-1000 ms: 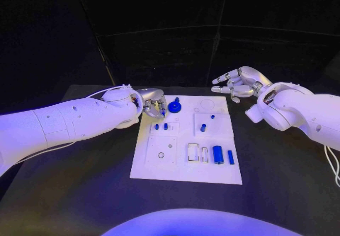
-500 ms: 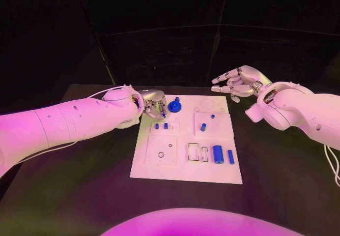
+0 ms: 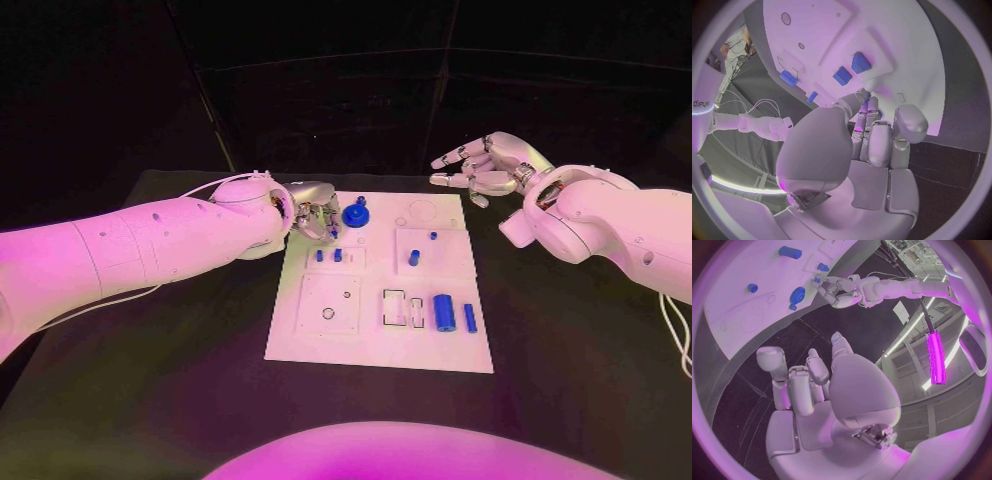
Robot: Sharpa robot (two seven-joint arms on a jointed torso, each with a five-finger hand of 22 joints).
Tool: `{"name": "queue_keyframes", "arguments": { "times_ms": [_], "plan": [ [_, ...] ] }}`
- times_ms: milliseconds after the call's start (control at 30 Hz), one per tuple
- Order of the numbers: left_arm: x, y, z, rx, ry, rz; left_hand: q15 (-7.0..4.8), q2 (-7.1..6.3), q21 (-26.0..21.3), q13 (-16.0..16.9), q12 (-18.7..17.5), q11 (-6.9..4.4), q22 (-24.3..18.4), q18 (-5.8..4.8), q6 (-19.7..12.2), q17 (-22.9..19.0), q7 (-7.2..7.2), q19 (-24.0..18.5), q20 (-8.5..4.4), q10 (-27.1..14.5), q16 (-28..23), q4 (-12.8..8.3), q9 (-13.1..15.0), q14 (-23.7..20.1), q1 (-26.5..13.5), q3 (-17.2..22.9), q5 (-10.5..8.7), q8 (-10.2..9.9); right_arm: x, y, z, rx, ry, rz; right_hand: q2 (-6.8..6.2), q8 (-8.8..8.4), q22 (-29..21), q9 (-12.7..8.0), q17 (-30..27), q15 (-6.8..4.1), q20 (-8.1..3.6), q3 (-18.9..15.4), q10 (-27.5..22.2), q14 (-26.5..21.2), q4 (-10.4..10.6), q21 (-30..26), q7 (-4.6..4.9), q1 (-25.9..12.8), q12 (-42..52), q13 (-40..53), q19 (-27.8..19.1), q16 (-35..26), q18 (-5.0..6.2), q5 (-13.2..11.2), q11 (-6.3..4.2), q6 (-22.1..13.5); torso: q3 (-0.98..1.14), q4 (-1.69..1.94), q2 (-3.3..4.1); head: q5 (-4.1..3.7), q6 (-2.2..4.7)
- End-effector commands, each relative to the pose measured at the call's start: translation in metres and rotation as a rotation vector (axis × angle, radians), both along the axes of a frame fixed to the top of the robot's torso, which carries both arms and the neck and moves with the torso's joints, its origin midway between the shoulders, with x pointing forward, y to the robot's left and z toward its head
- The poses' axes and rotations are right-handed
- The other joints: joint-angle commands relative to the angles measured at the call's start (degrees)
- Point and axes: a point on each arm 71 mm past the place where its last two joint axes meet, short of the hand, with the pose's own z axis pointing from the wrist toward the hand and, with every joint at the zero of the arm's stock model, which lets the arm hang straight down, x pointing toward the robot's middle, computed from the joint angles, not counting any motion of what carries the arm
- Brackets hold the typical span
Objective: Assemble the parts on the task board
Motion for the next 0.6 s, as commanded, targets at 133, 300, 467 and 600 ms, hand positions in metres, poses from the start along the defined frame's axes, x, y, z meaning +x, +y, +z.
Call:
{"name": "queue_keyframes", "arguments": {
  "times_ms": [133,300,467,600],
  "plan": [
    [0.0008,-0.0009,-0.0027,0.018,0.027,0.015,-0.08,-0.36,0.33,-0.03,-1.36,0.31,0.4,-1.0,-1.04,-0.11,0.53,0.4,0.14,0.09,-0.26,-0.03,-0.64,0.87,-1.02,0.63,0.11,-1.6,-0.0001,0.0018,0.0014,0.006,-0.004,0.013,0.73,0.19,-0.08,-0.02,5.61,-0.17,0.0,-0.44,-0.29,3.68,0.0,-0.25,0.19,-0.05,0.19,-0.03,-0.13,-0.34,0.37,0.2,0.02,-0.04,0.02,-0.05,-0.03,-0.03,-0.04],
    [0.0011,-0.0007,-0.0034,0.025,0.033,0.02,0.09,-0.74,0.91,0.08,-1.96,0.5,1.04,-1.13,-2.67,-0.24,0.81,0.58,0.3,0.26,-0.22,-0.07,-1.35,0.84,-1.36,0.95,0.11,-2.99,-0.0002,0.0016,0.0014,0.006,-0.004,0.012,0.73,0.19,-0.08,-0.02,5.61,-0.17,0.0,-0.44,-0.29,3.68,0.0,-0.25,0.19,-0.05,0.19,-0.03,-0.13,-0.34,0.37,0.2,0.02,-0.04,0.02,-0.02,-0.03,-0.12,0.0],
    [0.0012,0.0,-0.0037,0.027,0.035,0.024,0.12,-0.83,0.93,0.1,-2.09,0.54,1.09,-1.13,-2.82,-0.38,0.87,0.58,0.33,0.3,-0.26,-0.05,-1.46,0.81,-1.46,1.0,0.11,-3.18,-0.0002,0.0011,0.0014,0.006,-0.003,0.011,0.73,0.19,-0.08,-0.02,5.61,-0.17,0.0,-0.44,-0.29,3.68,0.0,-0.25,0.19,-0.05,0.19,-0.03,-0.13,-0.34,0.37,0.2,0.02,-0.04,0.02,-0.01,-0.03,-0.14,0.03],
    [0.0011,0.0005,-0.0037,0.028,0.034,0.026,0.15,-0.92,0.96,0.11,-2.19,0.57,1.14,-1.14,-2.9,-0.45,0.91,0.58,0.36,0.29,-0.28,-0.06,-1.53,0.79,-1.52,1.01,0.11,-3.29,-0.0001,0.0009,0.0014,0.005,-0.003,0.01,0.73,0.19,-0.08,-0.02,5.61,-0.17,0.0,-0.44,-0.29,3.68,0.0,-0.25,0.19,-0.05,0.19,-0.03,-0.13,-0.34,0.37,0.2,0.02,-0.04,0.01,0.0,-0.04,-0.16,0.05]
  ]
}}
